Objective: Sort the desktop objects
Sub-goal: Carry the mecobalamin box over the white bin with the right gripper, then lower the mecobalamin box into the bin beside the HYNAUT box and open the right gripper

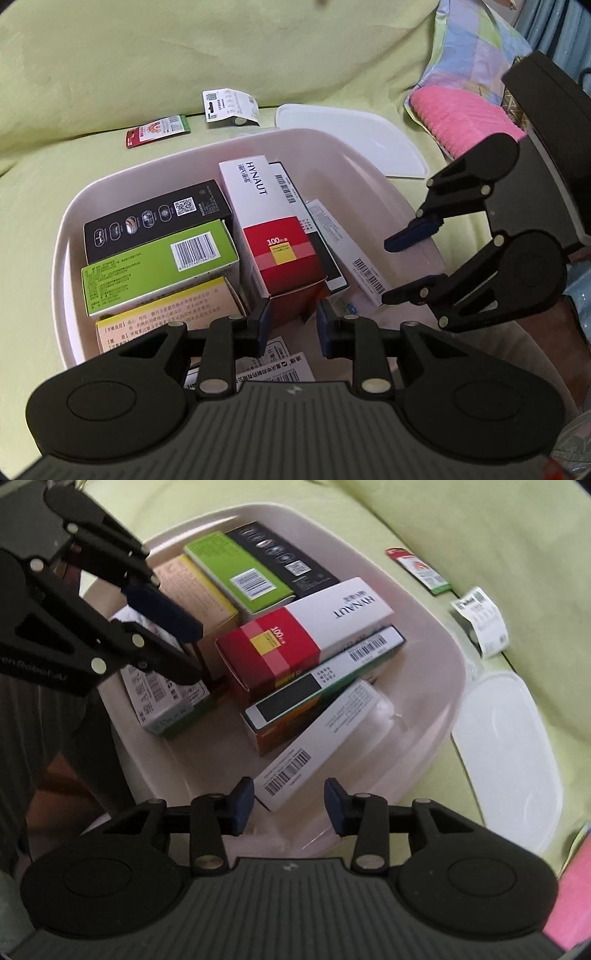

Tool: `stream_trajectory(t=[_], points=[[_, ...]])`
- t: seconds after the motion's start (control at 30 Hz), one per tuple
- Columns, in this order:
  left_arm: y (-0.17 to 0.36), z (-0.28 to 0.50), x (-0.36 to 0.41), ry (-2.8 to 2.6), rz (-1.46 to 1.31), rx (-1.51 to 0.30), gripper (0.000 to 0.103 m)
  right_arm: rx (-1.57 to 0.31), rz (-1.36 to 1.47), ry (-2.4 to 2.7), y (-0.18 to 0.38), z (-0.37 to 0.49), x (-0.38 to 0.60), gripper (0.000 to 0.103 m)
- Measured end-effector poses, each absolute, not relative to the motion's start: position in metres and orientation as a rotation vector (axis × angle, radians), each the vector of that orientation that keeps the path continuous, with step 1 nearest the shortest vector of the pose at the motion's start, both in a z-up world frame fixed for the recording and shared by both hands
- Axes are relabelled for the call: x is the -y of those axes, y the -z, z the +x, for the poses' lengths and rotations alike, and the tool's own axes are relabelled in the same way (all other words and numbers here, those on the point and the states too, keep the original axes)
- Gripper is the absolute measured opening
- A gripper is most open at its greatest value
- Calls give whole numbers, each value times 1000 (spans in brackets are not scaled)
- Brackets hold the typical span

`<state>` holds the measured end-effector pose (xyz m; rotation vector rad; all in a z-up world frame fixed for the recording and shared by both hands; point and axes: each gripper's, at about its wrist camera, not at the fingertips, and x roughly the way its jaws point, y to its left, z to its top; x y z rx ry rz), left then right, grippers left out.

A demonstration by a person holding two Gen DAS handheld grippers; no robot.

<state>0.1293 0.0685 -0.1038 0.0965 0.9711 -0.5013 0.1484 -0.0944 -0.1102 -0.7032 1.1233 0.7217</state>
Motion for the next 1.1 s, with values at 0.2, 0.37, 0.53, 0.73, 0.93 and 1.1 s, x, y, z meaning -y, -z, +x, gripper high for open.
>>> stream_trajectory(t=[0.2, 0.37, 0.53, 0.73, 0.93, 1.1], points=[[109, 134, -68, 500, 91, -984, 31, -1100, -671, -734, 117, 158, 91, 29], [111, 138, -67, 496, 93, -991, 31, -1083, -600, -714, 115, 174, 95, 29], [111, 140, -67, 501, 92, -986, 31, -1191, -672, -844, 111, 171, 93, 34], [111, 138, -65, 499, 87, -983, 32, -1315, -801, -948, 115, 176, 81, 43], [110, 138, -67, 499, 74, -984, 34, -1308, -864, -924, 127, 185, 71, 42], [113, 141, -68, 495, 69, -987, 34, -1147, -891, -821, 128, 184, 75, 40]])
